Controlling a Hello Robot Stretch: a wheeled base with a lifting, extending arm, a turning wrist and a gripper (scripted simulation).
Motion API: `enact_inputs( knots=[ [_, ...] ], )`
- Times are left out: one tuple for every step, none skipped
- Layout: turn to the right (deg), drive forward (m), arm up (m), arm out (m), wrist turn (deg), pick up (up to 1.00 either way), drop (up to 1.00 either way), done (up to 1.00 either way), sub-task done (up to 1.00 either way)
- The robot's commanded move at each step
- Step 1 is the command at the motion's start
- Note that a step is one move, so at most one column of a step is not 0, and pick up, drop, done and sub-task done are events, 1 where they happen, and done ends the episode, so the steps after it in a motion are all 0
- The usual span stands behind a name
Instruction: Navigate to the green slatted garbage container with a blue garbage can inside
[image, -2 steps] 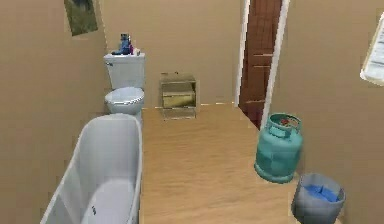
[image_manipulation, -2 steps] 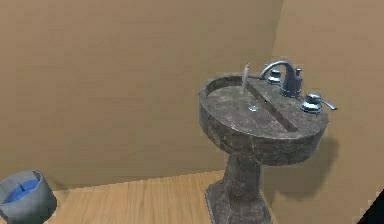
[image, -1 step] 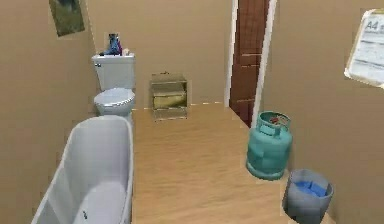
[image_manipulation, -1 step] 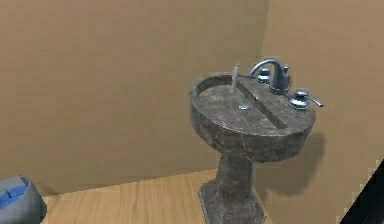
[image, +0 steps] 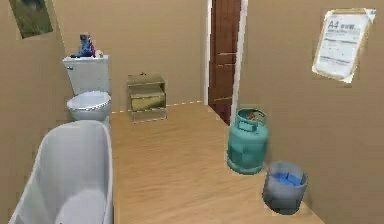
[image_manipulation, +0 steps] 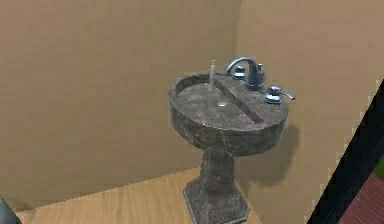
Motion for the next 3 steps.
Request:
enact_inputs(
  knots=[
    [0.0,0.6,0.0,0.0,0.0,0.0,0.0,0.0,0.0],
    [-6.0,0.0,0.0,0.0,0.0,0.0,0.0,0.0,0.0],
    [0.0,1.0,0.0,0.0,0.0,0.0,0.0,0.0,0.0]
  ],
)
